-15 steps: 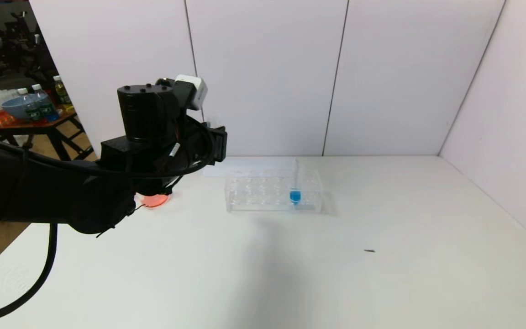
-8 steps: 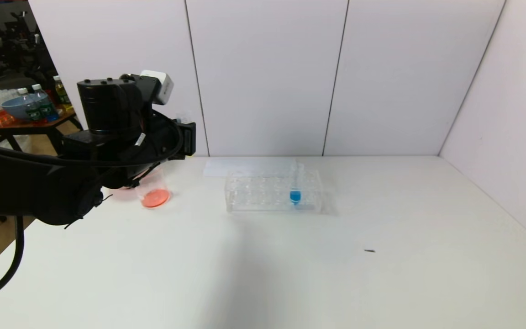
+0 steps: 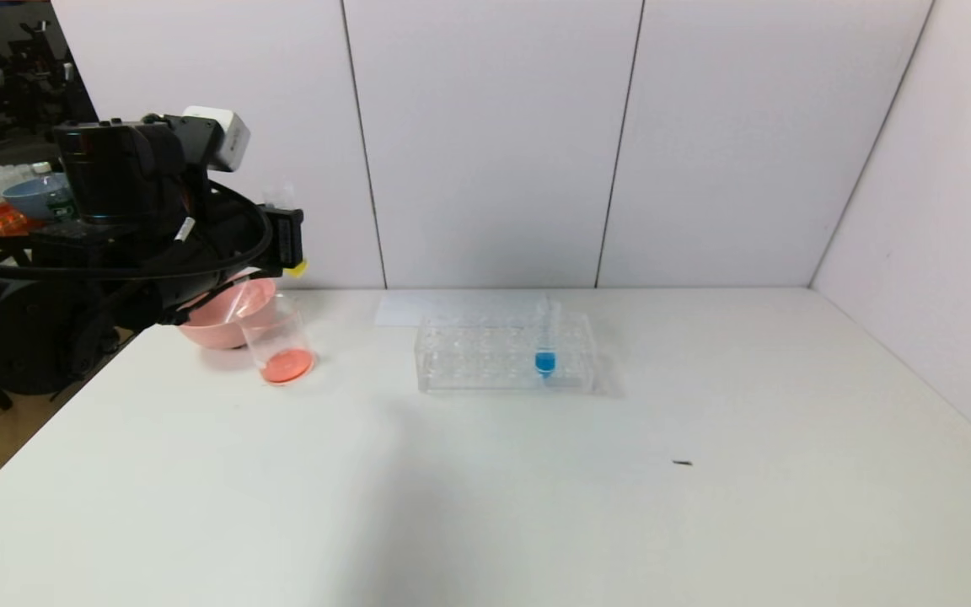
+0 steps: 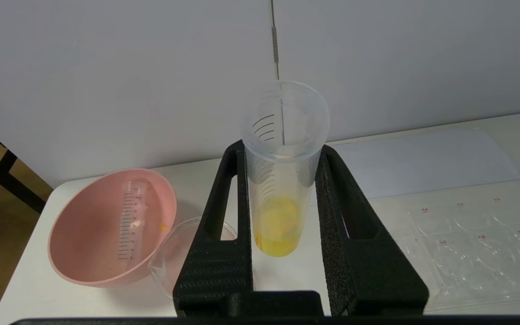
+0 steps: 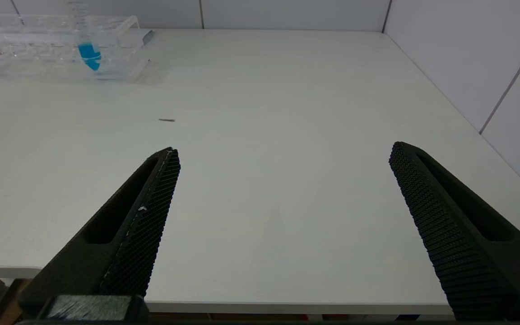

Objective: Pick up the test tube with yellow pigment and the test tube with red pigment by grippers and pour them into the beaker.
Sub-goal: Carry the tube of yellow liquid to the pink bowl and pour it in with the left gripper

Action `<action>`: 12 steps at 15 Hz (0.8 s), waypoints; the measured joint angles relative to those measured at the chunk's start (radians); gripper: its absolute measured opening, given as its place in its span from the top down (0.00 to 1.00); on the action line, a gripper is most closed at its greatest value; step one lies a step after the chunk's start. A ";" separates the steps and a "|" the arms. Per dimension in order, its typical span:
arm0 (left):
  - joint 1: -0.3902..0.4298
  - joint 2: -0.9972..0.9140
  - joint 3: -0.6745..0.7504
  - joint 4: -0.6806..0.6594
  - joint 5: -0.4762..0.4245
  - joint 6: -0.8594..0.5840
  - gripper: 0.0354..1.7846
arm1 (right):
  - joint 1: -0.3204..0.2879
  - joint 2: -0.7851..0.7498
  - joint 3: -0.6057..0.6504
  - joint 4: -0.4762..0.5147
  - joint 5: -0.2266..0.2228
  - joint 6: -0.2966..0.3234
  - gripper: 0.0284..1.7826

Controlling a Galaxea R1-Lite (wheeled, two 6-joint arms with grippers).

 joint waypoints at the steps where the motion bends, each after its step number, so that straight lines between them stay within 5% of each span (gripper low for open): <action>1: 0.015 -0.006 0.001 0.005 -0.010 0.000 0.76 | 0.000 0.000 0.000 0.000 0.000 0.000 0.05; 12: 0.204 -0.036 0.014 0.026 -0.139 -0.010 0.76 | 0.000 0.000 0.000 0.000 0.000 0.000 0.05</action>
